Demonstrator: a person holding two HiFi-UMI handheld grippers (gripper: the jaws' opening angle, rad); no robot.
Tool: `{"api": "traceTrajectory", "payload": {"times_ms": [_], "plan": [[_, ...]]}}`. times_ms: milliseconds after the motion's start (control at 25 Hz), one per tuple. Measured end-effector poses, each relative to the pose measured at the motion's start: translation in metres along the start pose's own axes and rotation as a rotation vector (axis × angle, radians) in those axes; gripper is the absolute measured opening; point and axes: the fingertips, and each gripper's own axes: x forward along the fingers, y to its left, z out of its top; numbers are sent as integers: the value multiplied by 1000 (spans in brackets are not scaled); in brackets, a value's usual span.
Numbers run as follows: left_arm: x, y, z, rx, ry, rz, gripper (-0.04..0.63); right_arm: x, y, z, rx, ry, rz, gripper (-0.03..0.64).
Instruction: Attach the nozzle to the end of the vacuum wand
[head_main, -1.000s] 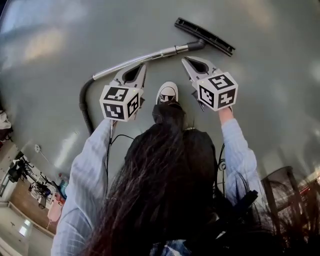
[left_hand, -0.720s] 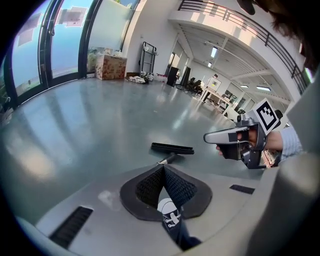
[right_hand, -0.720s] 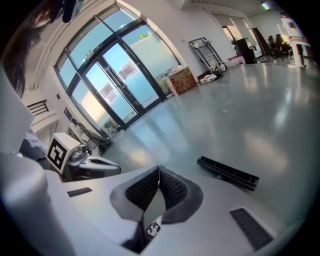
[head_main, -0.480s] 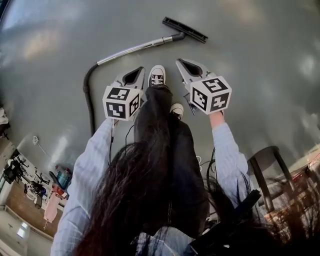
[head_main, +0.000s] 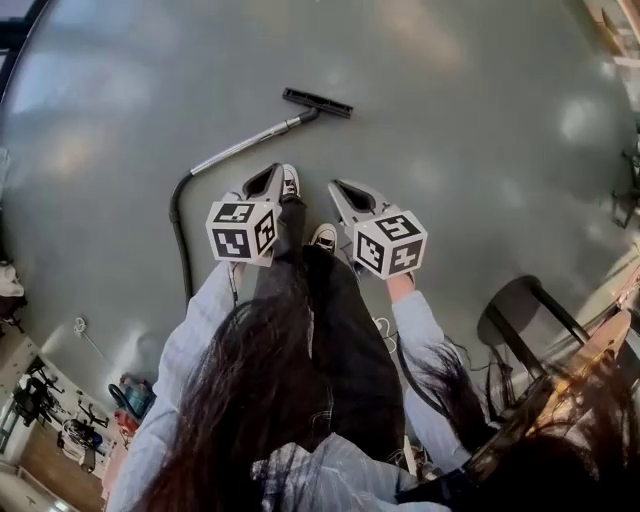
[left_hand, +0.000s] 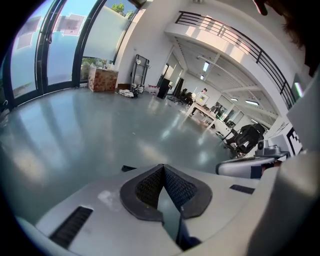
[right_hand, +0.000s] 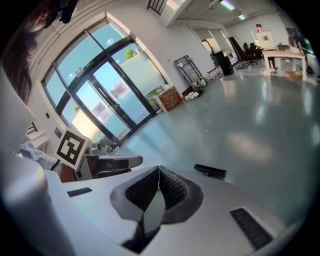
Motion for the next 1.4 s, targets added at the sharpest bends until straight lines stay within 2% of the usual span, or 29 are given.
{"api": "traceTrajectory", "payload": {"times_ms": [240,480,680,800,1040,1200,1400], "plan": [[-73,-56,42,14,-46,19,5,-90,40,26,51,-49,-67,9],[-175,-113,91,28,-78,27,5,-172,109,75,-13,-52,-75,9],[-219,-166,113,8,-130,31,5,-220,115,100,-35,-91,-80,9],[-245,-175,116,6,-174,44,5,-225,125,102,-30,-111,-86,9],[-268,-177,109,22,-190,67,5,-231,142,96,-37,-112,-68,9],[-278,-173,112,7,-213,53,5,-228,154,92,-54,-101,-69,9],[-295,-160,99,17,-194,23,5,-219,174,83,-60,-95,-86,9]]}}
